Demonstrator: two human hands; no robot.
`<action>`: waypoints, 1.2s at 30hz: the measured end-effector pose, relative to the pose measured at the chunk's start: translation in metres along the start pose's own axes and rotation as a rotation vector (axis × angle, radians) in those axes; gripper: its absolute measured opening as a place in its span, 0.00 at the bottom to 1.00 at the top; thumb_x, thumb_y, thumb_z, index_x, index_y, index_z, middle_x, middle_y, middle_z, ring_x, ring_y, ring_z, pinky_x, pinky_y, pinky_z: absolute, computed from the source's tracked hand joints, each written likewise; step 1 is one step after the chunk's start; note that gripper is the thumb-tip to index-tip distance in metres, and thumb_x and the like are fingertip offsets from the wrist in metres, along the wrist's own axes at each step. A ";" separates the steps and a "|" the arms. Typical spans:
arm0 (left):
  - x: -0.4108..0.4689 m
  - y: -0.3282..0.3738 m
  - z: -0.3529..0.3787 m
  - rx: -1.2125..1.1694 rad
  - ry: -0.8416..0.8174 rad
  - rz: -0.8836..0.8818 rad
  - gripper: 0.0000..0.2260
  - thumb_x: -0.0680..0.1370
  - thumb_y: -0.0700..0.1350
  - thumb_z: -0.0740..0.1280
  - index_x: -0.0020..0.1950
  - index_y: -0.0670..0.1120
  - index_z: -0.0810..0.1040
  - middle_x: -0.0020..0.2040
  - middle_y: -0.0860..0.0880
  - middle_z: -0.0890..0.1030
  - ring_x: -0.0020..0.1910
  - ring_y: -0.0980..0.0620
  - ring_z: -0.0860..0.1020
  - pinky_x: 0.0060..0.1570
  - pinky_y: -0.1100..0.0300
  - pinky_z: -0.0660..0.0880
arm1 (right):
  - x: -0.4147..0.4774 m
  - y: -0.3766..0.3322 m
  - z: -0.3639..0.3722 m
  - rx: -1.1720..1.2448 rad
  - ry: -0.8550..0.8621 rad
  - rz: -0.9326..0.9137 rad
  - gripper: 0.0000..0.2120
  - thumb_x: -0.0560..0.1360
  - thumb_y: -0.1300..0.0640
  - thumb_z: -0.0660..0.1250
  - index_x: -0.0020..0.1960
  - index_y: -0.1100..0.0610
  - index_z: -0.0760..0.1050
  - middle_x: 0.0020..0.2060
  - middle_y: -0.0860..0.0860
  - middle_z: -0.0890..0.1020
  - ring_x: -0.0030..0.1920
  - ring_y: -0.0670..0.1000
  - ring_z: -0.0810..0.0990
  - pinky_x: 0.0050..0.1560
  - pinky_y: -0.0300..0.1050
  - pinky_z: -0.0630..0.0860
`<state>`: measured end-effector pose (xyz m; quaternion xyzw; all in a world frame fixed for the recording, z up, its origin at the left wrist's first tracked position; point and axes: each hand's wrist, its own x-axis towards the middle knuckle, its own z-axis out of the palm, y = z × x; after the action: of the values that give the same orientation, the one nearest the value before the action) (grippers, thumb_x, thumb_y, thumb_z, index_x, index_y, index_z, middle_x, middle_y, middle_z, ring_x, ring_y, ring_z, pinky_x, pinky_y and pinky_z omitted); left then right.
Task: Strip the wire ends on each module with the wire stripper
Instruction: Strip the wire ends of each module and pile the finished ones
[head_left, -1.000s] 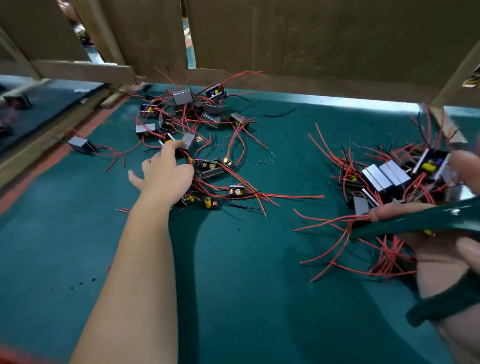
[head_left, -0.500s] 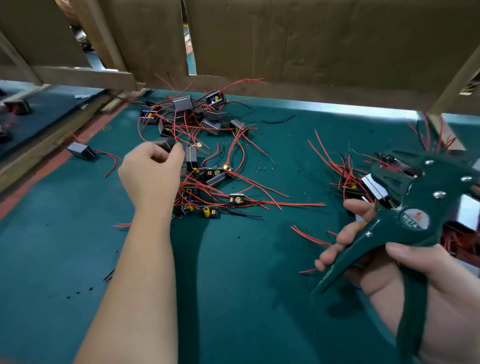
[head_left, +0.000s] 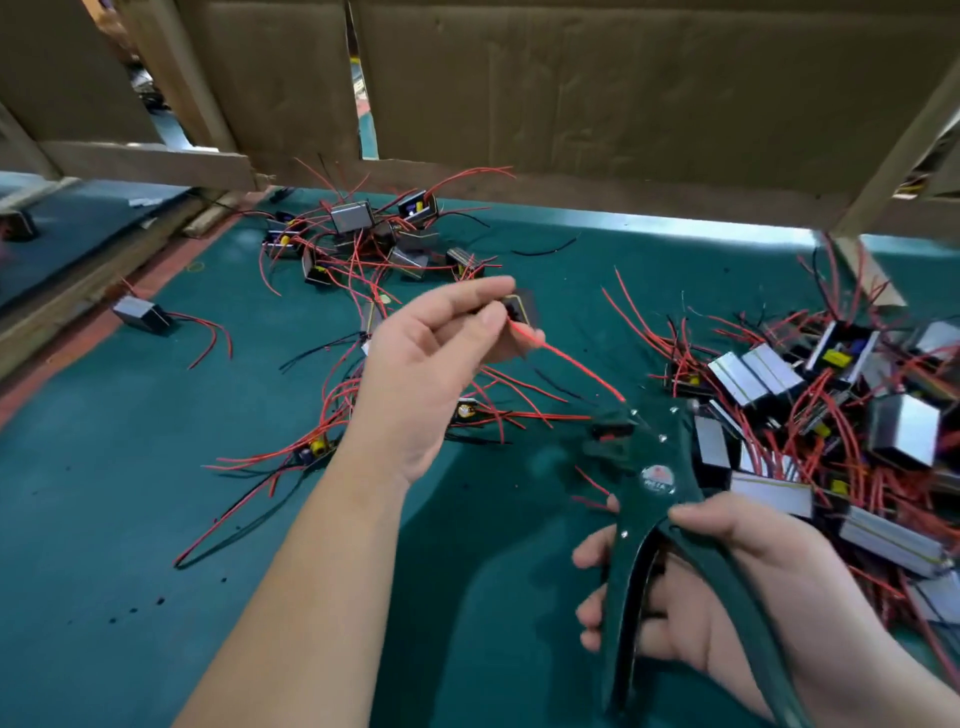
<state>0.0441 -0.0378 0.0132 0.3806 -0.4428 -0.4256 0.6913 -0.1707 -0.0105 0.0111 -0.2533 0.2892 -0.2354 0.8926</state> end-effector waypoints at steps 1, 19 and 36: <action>0.000 -0.002 0.001 0.040 0.002 -0.005 0.07 0.75 0.39 0.67 0.52 0.42 0.79 0.38 0.47 0.84 0.42 0.47 0.83 0.51 0.57 0.78 | -0.004 0.003 0.000 -0.009 0.029 0.032 0.28 0.42 0.56 0.79 0.40 0.67 0.82 0.43 0.69 0.79 0.35 0.68 0.78 0.38 0.65 0.78; -0.006 -0.008 0.010 0.476 0.131 0.188 0.25 0.62 0.53 0.78 0.45 0.53 0.64 0.43 0.55 0.68 0.33 0.58 0.71 0.40 0.61 0.71 | -0.004 0.005 -0.003 0.135 -0.036 0.010 0.26 0.61 0.72 0.61 0.53 0.53 0.81 0.54 0.72 0.78 0.50 0.73 0.80 0.45 0.71 0.76; -0.005 0.002 0.028 -0.160 0.134 -0.348 0.07 0.83 0.48 0.54 0.51 0.46 0.64 0.41 0.51 0.74 0.20 0.55 0.63 0.22 0.69 0.58 | -0.019 0.005 0.014 0.032 -0.062 -0.175 0.39 0.48 0.68 0.71 0.58 0.47 0.80 0.43 0.69 0.77 0.43 0.72 0.79 0.44 0.71 0.75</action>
<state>0.0171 -0.0369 0.0230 0.4224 -0.2882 -0.5461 0.6635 -0.1742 0.0083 0.0259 -0.2705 0.2343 -0.3091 0.8811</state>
